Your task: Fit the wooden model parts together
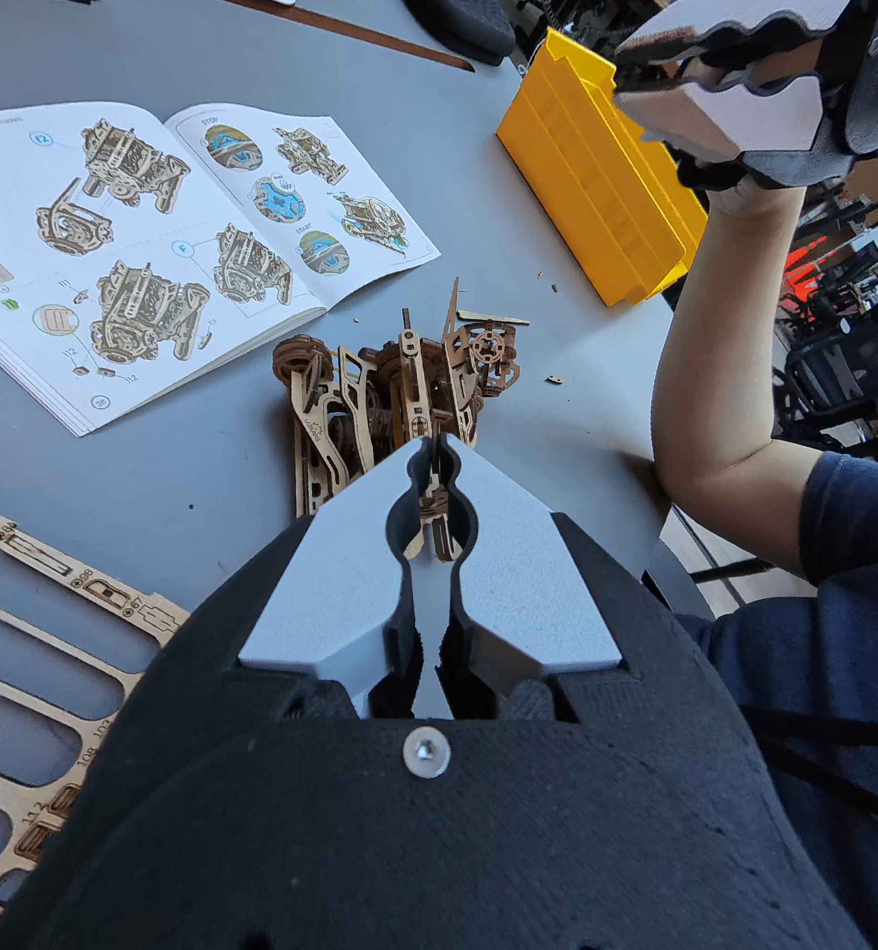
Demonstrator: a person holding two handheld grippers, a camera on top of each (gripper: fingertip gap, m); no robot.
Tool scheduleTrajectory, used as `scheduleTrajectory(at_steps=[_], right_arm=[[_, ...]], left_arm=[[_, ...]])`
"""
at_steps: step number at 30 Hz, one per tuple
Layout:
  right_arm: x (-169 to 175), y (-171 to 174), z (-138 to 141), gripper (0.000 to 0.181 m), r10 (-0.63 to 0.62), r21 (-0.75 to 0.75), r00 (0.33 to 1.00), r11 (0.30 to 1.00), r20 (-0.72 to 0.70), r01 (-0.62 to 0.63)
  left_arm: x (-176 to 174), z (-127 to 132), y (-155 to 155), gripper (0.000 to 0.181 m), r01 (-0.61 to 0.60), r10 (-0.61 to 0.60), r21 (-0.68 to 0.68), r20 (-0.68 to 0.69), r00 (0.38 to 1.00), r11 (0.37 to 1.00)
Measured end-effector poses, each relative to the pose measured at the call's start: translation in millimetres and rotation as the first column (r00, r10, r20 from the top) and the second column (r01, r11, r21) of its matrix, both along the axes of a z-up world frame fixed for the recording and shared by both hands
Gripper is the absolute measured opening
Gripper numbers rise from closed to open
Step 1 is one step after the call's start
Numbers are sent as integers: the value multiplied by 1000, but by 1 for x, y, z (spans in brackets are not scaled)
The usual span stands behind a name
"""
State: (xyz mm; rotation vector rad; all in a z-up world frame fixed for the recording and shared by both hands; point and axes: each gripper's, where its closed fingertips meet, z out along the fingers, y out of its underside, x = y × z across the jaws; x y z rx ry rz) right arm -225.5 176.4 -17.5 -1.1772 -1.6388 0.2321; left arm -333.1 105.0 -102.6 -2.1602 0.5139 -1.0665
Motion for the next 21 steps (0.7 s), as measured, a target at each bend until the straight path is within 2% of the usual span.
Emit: scheduleTrajectory(at_steps=[9,17,21], right_arm=[[14,18,-9,7,-49,-44,999,998,-9,48],[27,31,-13,7,-93,-74,995,993,-20,91],[32,36,-13,7,-115,-84,993,990,-22,112]], left_arm=[[-23,41,25,0,-56,52,100,38,998,993],[-25,125,62,1,-29,41,282,-36,999,959],[-19,164,81,1,-27,30,364,-5,1000,931]])
